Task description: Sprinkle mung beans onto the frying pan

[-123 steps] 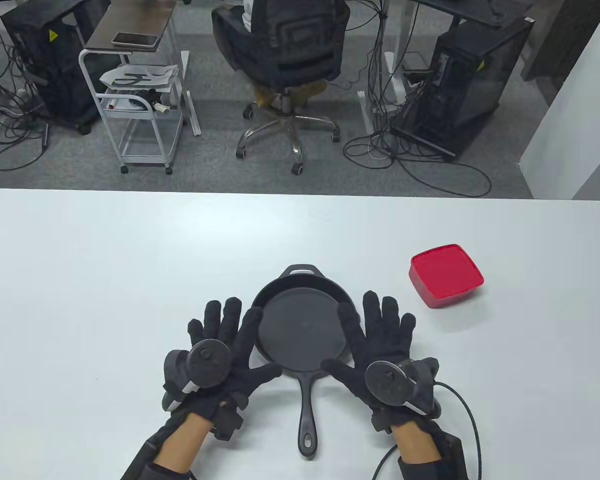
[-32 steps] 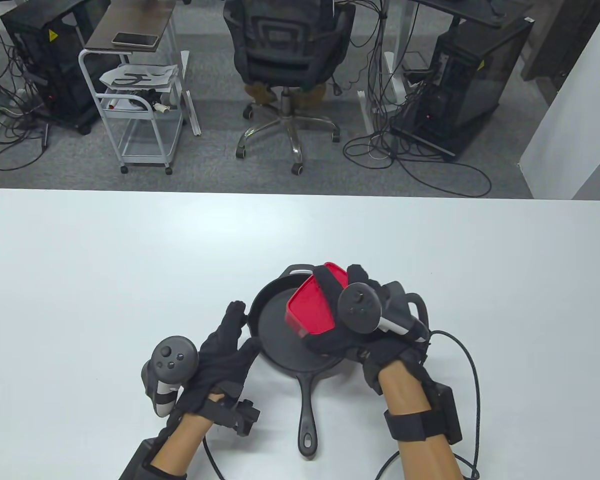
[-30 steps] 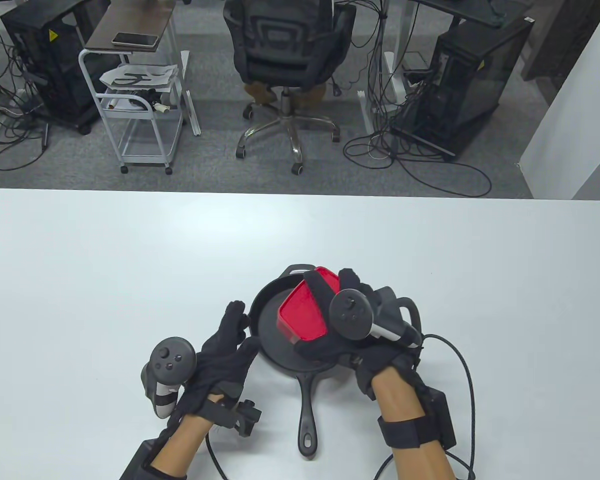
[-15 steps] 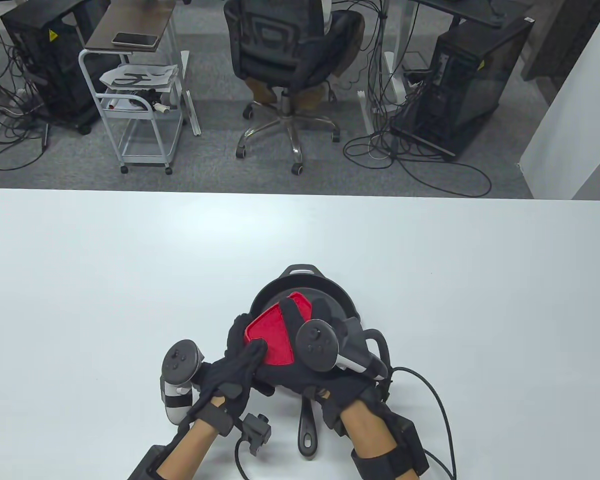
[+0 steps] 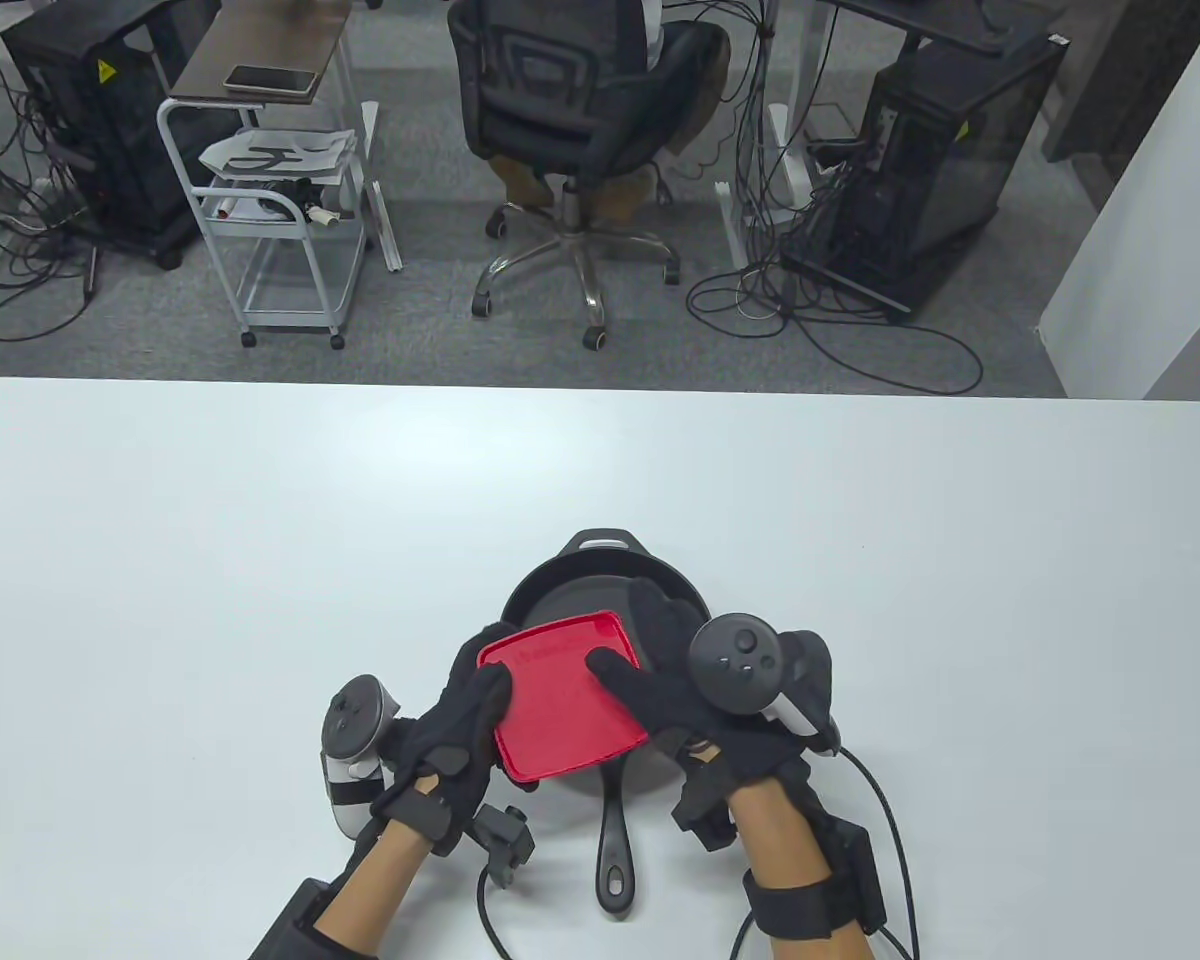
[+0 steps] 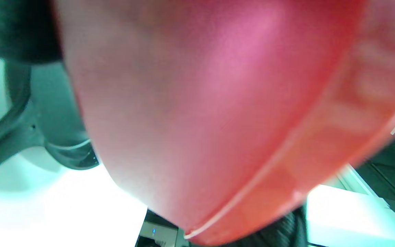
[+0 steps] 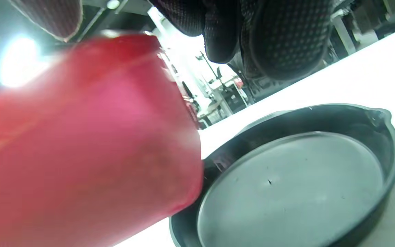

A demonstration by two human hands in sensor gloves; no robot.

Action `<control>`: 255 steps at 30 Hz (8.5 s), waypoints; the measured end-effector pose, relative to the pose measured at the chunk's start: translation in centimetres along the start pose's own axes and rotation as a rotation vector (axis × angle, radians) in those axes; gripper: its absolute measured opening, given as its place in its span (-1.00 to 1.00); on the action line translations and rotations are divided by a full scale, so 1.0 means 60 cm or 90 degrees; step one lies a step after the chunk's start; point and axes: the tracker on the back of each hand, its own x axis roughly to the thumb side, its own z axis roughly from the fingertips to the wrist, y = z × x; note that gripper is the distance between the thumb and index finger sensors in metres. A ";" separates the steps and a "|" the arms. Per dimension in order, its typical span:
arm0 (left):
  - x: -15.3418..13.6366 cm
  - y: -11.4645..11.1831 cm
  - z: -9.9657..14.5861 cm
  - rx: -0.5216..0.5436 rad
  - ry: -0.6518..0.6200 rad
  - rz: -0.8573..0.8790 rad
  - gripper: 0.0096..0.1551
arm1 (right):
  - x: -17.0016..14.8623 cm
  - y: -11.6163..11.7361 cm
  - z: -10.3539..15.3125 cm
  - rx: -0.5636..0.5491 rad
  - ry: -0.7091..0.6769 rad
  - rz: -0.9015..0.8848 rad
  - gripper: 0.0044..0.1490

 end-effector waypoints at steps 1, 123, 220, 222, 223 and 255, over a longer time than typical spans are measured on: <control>0.000 -0.002 0.000 -0.009 -0.002 0.000 -0.07 | -0.009 0.006 -0.005 0.024 0.013 -0.020 0.09; -0.025 0.002 -0.005 -0.088 0.031 0.182 -0.04 | 0.026 0.071 0.069 -0.298 -0.214 -0.147 -0.42; -0.010 0.064 -0.021 -0.024 0.052 0.092 -0.01 | -0.053 -0.127 -0.009 -0.036 0.188 0.217 -0.28; -0.011 0.064 -0.021 -0.019 0.057 0.095 -0.01 | 0.010 -0.105 -0.022 0.039 0.092 0.113 -0.29; -0.012 0.063 -0.021 -0.020 0.058 0.098 -0.01 | 0.028 -0.097 -0.025 0.057 0.064 0.091 -0.29; -0.021 0.061 -0.023 0.005 0.078 0.099 -0.03 | 0.182 0.154 -0.134 0.322 -0.016 0.241 -0.14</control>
